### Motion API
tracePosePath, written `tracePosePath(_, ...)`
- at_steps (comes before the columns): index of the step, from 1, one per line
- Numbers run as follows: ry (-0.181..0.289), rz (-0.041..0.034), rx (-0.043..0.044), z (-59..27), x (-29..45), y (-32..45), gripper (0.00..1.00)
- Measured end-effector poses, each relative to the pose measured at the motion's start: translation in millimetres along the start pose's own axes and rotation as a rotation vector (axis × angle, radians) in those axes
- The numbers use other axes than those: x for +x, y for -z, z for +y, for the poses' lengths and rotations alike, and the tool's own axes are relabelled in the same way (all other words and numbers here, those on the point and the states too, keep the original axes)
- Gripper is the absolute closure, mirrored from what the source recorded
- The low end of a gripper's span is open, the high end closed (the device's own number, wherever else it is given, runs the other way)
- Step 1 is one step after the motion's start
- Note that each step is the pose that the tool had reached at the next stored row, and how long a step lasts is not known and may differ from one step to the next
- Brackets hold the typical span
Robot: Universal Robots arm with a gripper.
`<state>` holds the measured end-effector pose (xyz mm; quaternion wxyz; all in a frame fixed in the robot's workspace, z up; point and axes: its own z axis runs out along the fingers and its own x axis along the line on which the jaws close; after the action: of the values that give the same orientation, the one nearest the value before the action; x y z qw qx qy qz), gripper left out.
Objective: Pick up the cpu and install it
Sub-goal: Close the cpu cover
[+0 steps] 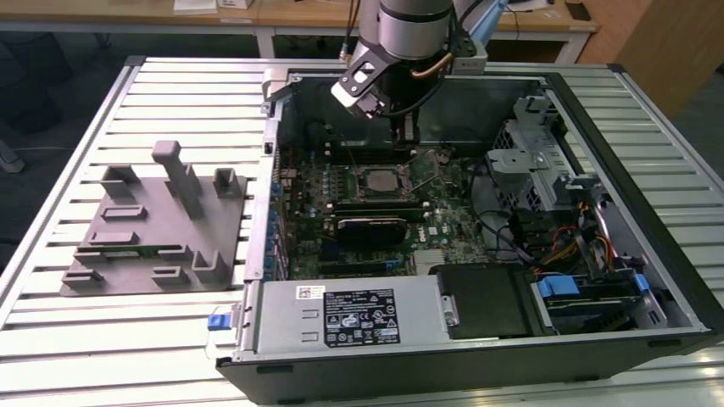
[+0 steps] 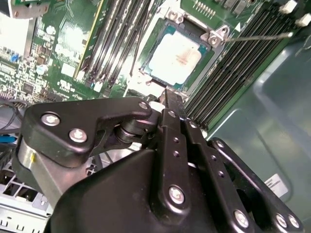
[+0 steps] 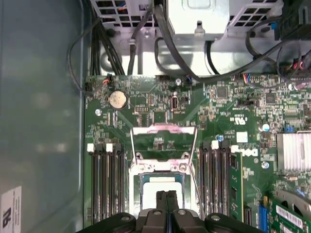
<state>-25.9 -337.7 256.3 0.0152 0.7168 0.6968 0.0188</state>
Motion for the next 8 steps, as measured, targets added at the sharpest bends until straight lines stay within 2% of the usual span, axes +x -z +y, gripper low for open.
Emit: tracePosePath(8,0.0,0.0,0.0,12.6,0.4,-0.6,0.89)
